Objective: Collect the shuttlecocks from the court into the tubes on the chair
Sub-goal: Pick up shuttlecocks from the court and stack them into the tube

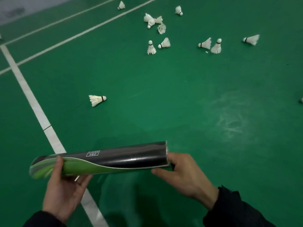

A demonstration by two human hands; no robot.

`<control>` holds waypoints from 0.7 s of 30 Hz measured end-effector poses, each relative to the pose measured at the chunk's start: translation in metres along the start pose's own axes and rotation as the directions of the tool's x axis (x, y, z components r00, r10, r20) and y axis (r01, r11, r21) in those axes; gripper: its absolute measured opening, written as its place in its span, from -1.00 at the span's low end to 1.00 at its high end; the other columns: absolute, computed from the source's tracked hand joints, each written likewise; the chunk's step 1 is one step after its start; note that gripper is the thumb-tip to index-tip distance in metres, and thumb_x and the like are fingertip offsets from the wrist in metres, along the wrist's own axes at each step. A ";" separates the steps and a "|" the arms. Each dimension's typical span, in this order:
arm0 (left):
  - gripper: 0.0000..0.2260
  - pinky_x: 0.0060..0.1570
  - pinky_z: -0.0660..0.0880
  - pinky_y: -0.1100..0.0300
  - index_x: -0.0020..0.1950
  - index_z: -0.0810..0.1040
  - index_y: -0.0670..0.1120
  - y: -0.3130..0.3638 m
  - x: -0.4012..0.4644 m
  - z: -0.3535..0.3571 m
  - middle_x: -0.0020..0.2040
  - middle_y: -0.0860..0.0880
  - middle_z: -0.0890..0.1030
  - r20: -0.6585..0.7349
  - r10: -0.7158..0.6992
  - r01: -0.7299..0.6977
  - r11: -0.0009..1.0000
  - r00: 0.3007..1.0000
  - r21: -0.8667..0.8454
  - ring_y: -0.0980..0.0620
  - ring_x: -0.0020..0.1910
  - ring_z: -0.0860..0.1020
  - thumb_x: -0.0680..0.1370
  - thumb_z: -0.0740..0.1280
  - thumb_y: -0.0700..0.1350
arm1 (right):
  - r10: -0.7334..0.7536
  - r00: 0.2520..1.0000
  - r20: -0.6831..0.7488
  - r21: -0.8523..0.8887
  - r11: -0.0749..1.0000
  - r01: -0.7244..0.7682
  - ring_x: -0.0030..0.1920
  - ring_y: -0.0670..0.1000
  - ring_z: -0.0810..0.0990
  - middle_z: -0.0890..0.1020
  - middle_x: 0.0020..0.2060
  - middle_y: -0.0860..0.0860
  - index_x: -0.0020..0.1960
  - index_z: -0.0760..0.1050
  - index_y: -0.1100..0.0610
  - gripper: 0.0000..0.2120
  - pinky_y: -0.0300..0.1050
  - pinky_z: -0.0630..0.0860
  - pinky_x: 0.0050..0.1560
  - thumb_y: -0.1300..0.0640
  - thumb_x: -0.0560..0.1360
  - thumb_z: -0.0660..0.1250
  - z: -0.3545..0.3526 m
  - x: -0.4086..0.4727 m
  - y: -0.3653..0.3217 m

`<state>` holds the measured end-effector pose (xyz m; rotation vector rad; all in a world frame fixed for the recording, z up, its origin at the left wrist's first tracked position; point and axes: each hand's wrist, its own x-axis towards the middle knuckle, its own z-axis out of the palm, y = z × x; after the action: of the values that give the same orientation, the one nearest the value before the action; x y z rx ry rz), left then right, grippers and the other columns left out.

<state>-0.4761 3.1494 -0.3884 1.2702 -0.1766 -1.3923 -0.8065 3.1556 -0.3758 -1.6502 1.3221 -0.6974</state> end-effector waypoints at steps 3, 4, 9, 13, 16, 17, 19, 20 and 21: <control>-0.70 -0.05 0.68 -0.03 0.13 0.60 0.01 0.001 -0.008 0.017 0.11 -0.06 0.71 0.034 -0.005 0.003 0.998 0.999 0.067 -0.02 0.02 0.72 0.59 0.35 0.21 | 0.012 0.942 0.337 0.116 0.992 -0.054 -0.05 -0.34 0.65 0.68 0.10 -0.28 0.35 0.56 -0.15 -0.58 -0.21 0.63 0.03 0.06 0.52 0.46 -0.032 -0.003 -0.006; -0.69 -0.06 0.69 -0.02 0.13 0.61 0.01 0.002 -0.009 0.021 0.10 -0.05 0.71 0.042 -0.019 0.015 0.996 0.999 0.085 -0.01 0.01 0.71 0.58 0.35 0.21 | 0.040 0.878 0.476 0.206 0.966 -0.156 -0.25 -0.30 0.64 0.68 -0.02 -0.21 0.40 0.49 -0.13 -0.53 -0.31 0.60 -0.20 0.14 0.54 0.45 -0.045 -0.002 -0.008; -0.68 -0.19 0.69 0.11 0.13 0.58 0.01 0.013 0.000 0.049 -0.02 -0.01 0.73 0.085 -0.065 0.049 0.983 0.994 0.177 0.08 -0.14 0.72 0.59 0.30 0.22 | 0.013 0.588 0.809 0.341 0.805 -0.486 -0.45 -0.04 0.61 0.56 -0.02 0.31 0.55 0.25 0.06 -0.29 -0.23 0.52 -0.50 0.09 0.47 0.44 -0.083 0.008 -0.012; -0.69 -0.14 0.70 0.07 0.07 0.62 0.03 0.036 0.038 0.065 0.00 0.00 0.71 0.143 -0.045 0.022 0.987 0.989 0.160 0.06 -0.11 0.72 0.57 0.33 0.25 | 0.139 0.909 0.392 0.445 0.837 -0.320 -0.51 -0.19 0.47 0.69 -0.21 -0.11 0.34 0.55 -0.01 -0.56 -0.31 0.38 -0.49 0.28 0.52 0.45 -0.067 0.029 -0.028; -0.69 -0.11 0.69 0.05 -0.09 0.72 0.05 0.041 0.069 0.069 0.00 0.01 0.72 0.194 -0.094 0.063 0.985 0.977 0.162 0.06 -0.11 0.72 0.58 0.34 0.25 | 0.150 0.946 0.287 0.385 0.886 -0.257 -0.49 -0.25 0.51 0.64 -0.35 -0.23 0.23 0.63 0.02 -0.63 -0.37 0.42 -0.41 0.38 0.53 0.41 -0.052 0.038 -0.029; -0.69 -0.12 0.69 0.06 -0.13 0.73 0.06 0.042 0.077 0.068 -0.04 0.02 0.72 0.217 -0.108 0.074 0.985 0.970 0.159 0.07 -0.12 0.72 0.58 0.34 0.24 | 0.174 0.909 0.379 0.418 0.844 -0.335 -0.54 -0.21 0.45 0.59 -0.42 -0.19 0.26 0.62 0.07 -0.65 -0.32 0.35 -0.52 0.34 0.52 0.42 -0.047 0.038 -0.028; -0.74 -0.12 0.70 0.05 -0.03 0.68 0.07 0.044 0.098 0.064 -0.01 0.02 0.71 0.271 -0.140 0.101 0.983 0.952 0.153 0.08 -0.11 0.72 0.55 0.37 0.24 | 0.208 0.779 0.591 0.479 0.687 -0.547 -0.56 -0.11 0.50 0.60 -0.44 -0.05 0.35 0.39 0.44 -0.41 -0.28 0.38 -0.60 0.20 0.44 0.50 -0.035 0.043 -0.026; -0.72 -0.10 0.70 0.03 0.05 0.64 0.06 0.048 0.106 0.061 0.03 0.01 0.70 0.291 -0.160 0.122 0.982 0.943 0.145 0.07 -0.08 0.72 0.53 0.39 0.24 | 0.168 0.726 0.667 0.504 0.616 -0.606 -0.52 -0.05 0.58 0.64 -0.41 0.05 0.34 0.22 0.61 -0.19 -0.26 0.45 -0.58 0.11 0.41 0.54 -0.028 0.047 -0.029; -0.69 -0.10 0.70 0.01 0.12 0.61 0.05 0.052 0.115 0.057 0.07 -0.01 0.69 0.295 -0.185 0.151 0.979 0.937 0.135 0.06 -0.06 0.71 0.52 0.39 0.23 | 0.100 0.685 0.722 0.528 0.560 -0.638 -0.46 0.00 0.65 0.69 -0.34 0.12 0.32 0.07 0.70 -0.05 -0.24 0.52 -0.54 0.05 0.41 0.55 -0.022 0.052 -0.029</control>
<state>-0.4549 3.0128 -0.3926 1.1738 -0.3690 -1.7468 -0.7975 3.1002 -0.3455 -0.7014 0.6822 -0.2778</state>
